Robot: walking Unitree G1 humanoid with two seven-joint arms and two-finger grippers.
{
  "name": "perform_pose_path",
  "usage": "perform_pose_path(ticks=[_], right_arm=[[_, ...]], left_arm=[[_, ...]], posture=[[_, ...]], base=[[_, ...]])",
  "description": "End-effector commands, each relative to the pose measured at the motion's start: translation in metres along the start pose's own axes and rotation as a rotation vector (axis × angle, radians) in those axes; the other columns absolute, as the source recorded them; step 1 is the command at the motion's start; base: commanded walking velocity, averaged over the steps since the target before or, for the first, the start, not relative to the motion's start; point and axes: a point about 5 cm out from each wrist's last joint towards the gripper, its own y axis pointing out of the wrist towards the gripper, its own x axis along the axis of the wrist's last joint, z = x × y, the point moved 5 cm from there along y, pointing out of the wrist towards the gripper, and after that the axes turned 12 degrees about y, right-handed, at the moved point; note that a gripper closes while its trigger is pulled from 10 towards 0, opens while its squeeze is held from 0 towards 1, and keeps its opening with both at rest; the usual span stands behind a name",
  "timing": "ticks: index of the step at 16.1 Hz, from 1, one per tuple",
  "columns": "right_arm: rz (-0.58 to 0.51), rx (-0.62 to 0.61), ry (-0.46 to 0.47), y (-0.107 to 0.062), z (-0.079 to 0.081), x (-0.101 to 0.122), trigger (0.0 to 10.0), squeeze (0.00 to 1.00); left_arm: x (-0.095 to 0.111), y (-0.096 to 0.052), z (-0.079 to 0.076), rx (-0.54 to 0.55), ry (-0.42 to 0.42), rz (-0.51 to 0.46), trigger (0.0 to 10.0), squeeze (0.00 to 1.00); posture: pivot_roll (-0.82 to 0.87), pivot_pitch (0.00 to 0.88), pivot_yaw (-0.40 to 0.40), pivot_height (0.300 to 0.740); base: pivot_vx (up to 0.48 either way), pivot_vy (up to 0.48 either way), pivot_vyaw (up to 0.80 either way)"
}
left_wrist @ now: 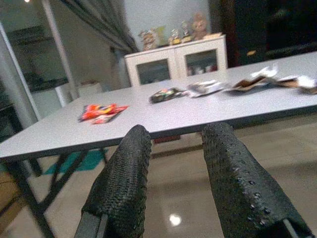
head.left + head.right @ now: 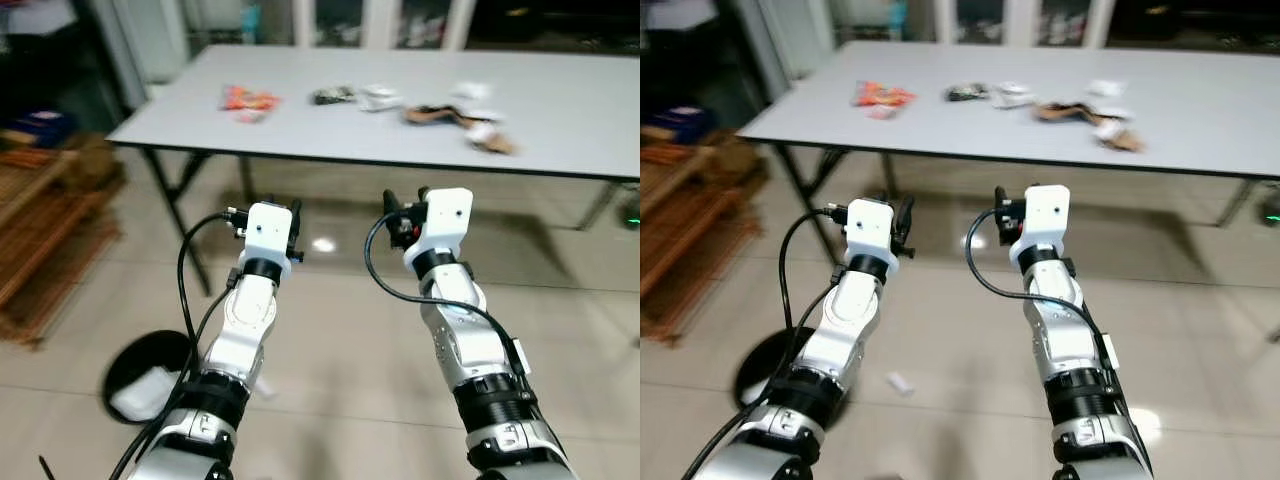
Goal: Picking trash to rubbish bin
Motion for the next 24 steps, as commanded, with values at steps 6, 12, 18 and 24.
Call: perform_pose_path(ticks=[6, 12, 18, 24], right_arm=[[0.017, 0.028, -0.003, 0.003, 0.009, -0.002, 10.0, 0.00], [0.012, 0.030, 0.006, 0.003, 0.010, -0.001, 10.0, 0.00], [0.032, 0.033, 0.002, 0.003, 0.011, -0.004, 10.0, 0.00], [0.020, 0.030, -0.002, 0.003, 0.010, -0.002, 10.0, 0.00]], left_arm=[[0.001, 0.000, -0.003, -0.041, -0.025, -0.006, 10.0, 0.00], [-0.003, 0.001, 0.008, -0.006, -0.044, 0.009, 10.0, 0.00], [-0.002, 0.001, 0.008, -0.013, -0.052, 0.007, 10.0, 0.00], [-0.001, 0.001, 0.007, -0.016, -0.053, 0.008, 10.0, 0.00]], posture=[[0.03, 0.013, 0.066, 0.740], [0.04, 0.019, 0.066, 0.740], [0.04, 0.018, 0.065, 0.740], [0.04, 0.019, 0.065, 0.740]], base=[[0.000, -0.126, 0.00], [0.220, 0.000, 0.00], [0.480, 0.000, -0.52], [0.480, 0.000, 0.00]])
